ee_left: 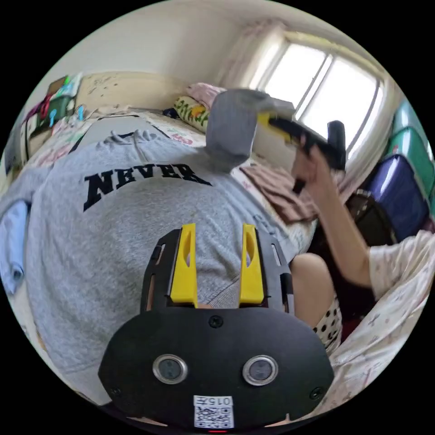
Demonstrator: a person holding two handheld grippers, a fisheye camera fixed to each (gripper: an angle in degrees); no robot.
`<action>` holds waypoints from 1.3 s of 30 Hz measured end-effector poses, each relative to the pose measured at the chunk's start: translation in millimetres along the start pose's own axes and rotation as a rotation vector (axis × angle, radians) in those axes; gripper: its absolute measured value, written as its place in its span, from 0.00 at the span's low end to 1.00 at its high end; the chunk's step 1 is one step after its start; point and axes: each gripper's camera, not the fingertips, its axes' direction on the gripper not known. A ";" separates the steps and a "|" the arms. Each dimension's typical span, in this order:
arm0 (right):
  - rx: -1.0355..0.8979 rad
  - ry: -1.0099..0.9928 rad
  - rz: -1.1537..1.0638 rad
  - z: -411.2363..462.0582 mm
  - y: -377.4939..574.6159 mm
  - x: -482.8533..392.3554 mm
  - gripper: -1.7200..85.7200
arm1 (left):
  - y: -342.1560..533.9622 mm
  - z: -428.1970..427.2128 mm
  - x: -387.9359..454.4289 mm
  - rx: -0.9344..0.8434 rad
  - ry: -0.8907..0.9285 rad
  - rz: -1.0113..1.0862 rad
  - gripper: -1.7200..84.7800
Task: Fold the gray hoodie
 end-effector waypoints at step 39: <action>-0.247 -0.592 -0.036 139.0 146.5 100.5 0.08 | -207.0 -69.7 -34.8 0.183 0.254 -0.571 0.24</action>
